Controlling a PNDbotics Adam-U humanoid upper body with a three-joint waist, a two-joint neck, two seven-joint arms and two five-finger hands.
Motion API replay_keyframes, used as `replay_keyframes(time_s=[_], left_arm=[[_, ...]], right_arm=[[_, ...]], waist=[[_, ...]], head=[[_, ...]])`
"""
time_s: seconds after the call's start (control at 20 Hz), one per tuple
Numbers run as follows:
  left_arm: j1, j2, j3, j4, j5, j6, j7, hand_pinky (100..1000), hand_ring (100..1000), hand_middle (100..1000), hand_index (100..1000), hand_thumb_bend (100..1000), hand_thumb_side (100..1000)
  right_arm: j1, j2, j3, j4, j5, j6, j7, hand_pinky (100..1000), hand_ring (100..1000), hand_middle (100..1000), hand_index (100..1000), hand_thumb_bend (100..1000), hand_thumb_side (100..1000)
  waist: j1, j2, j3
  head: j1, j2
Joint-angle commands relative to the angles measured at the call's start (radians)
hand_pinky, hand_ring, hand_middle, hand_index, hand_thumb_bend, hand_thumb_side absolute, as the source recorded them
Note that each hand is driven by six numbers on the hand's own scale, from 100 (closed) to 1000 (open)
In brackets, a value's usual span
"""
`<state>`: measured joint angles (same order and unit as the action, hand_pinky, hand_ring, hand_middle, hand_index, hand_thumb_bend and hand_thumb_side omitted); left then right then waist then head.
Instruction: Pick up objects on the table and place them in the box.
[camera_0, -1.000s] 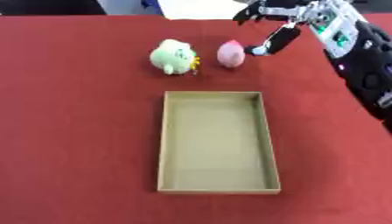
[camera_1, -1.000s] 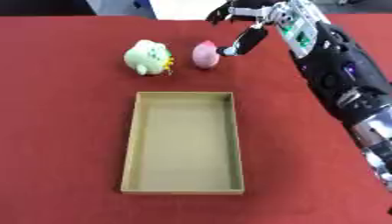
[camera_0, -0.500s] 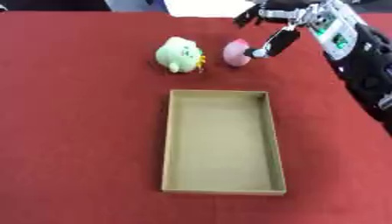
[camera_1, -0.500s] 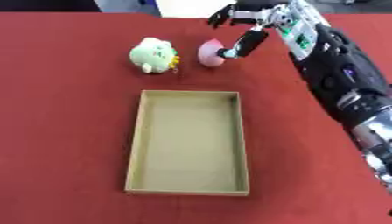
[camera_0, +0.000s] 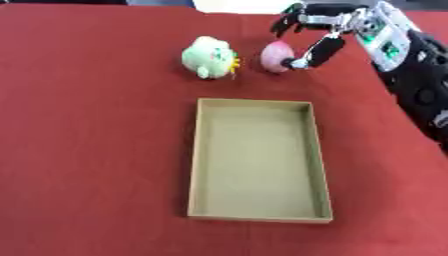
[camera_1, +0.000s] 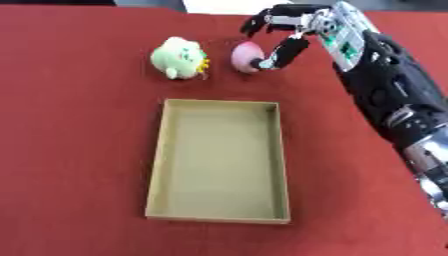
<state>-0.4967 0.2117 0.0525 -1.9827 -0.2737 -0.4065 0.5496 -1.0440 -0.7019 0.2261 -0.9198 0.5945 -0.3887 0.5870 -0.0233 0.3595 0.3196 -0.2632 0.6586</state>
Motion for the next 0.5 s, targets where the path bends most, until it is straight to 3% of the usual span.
replay_keyframes(time_s=[0.05, 0.35, 0.5], left_arm=[[-0.015, 0.009, -0.001, -0.017, -0.001, 0.000, 0.002, 770, 669, 606, 752, 279, 515], [-0.020, 0.006, -0.003, -0.017, 0.000, 0.000, 0.001, 770, 668, 605, 751, 277, 518], [-0.019, 0.004, -0.003, -0.017, 0.000, 0.001, 0.000, 770, 667, 604, 751, 274, 520]], right_arm=[[-0.011, -0.039, -0.015, -0.012, 0.006, 0.002, 0.001, 849, 915, 790, 934, 285, 309], [-0.001, -0.041, -0.020, -0.010, 0.005, 0.002, -0.005, 839, 900, 745, 913, 263, 317], [0.002, -0.042, -0.020, -0.010, 0.003, 0.000, -0.004, 812, 846, 626, 830, 228, 334]], waist=[[0.000, -0.016, 0.003], [-0.003, -0.010, 0.009], [-0.003, -0.009, 0.010]], head=[[-0.002, -0.011], [-0.003, -0.015], [-0.003, -0.015]])
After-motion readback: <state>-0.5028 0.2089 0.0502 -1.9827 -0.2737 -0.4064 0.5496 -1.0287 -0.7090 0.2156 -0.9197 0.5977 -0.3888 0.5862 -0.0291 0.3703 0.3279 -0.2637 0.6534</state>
